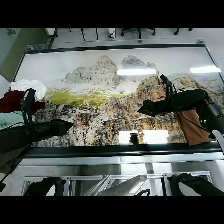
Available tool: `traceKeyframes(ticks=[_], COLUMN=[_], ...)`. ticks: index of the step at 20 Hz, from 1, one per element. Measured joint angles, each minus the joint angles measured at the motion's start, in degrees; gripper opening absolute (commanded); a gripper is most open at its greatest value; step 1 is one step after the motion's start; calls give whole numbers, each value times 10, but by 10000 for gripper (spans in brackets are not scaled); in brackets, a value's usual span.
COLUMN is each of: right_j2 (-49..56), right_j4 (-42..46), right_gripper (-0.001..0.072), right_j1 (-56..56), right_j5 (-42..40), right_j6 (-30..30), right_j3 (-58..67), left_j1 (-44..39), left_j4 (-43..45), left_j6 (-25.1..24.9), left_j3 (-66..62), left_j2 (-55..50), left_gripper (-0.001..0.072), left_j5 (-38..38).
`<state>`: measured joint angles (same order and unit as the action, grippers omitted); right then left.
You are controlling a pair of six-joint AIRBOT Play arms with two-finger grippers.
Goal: Fold the shirts.
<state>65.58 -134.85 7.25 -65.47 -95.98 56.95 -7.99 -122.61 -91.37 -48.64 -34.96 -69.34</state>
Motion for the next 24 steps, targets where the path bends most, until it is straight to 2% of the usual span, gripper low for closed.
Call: traceKeyframes(ticks=[4, 5, 7, 10, 14, 16, 20, 24], right_j2=[7, 8, 9, 9, 9, 9, 9, 10], right_j4=[-2, -2, -2, -2, -2, -2, -2, -2], right_gripper=[24, 24, 24, 24, 24, 24, 24, 24], right_j1=[1, 1, 1, 1, 1, 1, 1, 1], right_j5=[0, 0, -1, -2, -2, -2, -1, -1], right_j6=[0, 0, 0, 0, 0, 0, 0, 0], right_j3=[0, 0, 0, 0, 0, 0, 0, 0], left_j1=[0, 0, 0, 0, 45, 86, 150, 174], left_j4=[53, 90, 186, 346, 539, 584, 623, 635], left_j6=[0, 1, 2, 4, 4, 9, 14, 16], left_j3=[-2, -9, -35, -93, -212, -297, -488, -613], left_j2=[3, -6, -41, -130, -336, -463, -699, -849], left_gripper=[15, 53, 713, 701, 701, 702, 702, 701], left_j5=[4, 7, 19, 84, 203, 229, 238, 242])
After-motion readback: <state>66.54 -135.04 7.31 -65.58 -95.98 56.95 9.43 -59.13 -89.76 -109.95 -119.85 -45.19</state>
